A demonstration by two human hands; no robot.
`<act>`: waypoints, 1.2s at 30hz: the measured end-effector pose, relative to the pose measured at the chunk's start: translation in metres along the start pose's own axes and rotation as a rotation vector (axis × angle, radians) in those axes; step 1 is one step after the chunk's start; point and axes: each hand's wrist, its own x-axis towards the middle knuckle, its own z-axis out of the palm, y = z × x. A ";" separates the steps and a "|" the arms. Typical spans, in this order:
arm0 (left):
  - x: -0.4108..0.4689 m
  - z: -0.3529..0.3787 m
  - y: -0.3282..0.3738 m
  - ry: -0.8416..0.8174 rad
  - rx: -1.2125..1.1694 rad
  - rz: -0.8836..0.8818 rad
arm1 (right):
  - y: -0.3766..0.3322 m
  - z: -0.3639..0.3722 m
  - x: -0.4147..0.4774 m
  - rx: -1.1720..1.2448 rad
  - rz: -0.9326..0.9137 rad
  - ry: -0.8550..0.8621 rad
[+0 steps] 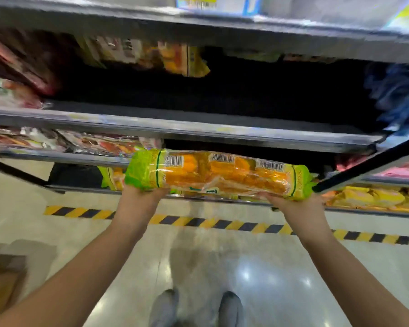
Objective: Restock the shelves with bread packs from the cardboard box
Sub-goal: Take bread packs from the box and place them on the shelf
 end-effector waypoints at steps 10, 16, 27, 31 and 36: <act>0.033 0.032 -0.042 0.044 -0.012 -0.016 | 0.040 0.025 0.053 0.090 -0.035 -0.002; 0.066 0.040 -0.050 0.091 -0.178 0.045 | 0.043 0.048 0.082 0.077 -0.074 0.022; 0.087 0.048 -0.071 -0.015 -0.087 -0.036 | 0.061 0.065 0.106 0.098 0.107 -0.083; 0.097 0.063 -0.059 0.060 -0.035 -0.124 | 0.057 0.072 0.117 0.094 0.199 -0.037; 0.119 0.075 -0.061 0.037 0.016 -0.146 | 0.050 0.074 0.134 0.131 0.246 -0.044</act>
